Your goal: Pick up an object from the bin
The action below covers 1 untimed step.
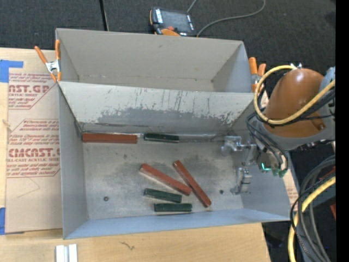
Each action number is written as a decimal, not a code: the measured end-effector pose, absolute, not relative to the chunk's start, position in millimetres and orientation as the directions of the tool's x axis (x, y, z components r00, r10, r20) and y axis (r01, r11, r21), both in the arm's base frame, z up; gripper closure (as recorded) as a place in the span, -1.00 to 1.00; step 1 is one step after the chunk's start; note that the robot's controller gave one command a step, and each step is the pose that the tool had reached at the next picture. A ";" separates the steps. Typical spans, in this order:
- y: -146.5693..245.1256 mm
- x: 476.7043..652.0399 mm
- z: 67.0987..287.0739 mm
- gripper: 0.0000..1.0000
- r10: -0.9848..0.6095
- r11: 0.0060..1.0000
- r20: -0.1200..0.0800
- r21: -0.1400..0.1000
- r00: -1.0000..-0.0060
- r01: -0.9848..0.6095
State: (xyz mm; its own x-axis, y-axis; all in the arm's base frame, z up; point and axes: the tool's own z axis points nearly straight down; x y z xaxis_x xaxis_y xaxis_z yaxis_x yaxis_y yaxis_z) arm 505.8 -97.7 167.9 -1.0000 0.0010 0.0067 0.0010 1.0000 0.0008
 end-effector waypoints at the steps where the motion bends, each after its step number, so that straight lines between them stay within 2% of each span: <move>1: 10.1 500.5 74.6 -1.00 -0.247 0.969 0.003 0.004 -0.969 -0.247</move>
Offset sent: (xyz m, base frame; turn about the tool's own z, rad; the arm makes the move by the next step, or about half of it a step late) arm -0.0041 0.1040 -0.0911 -0.2454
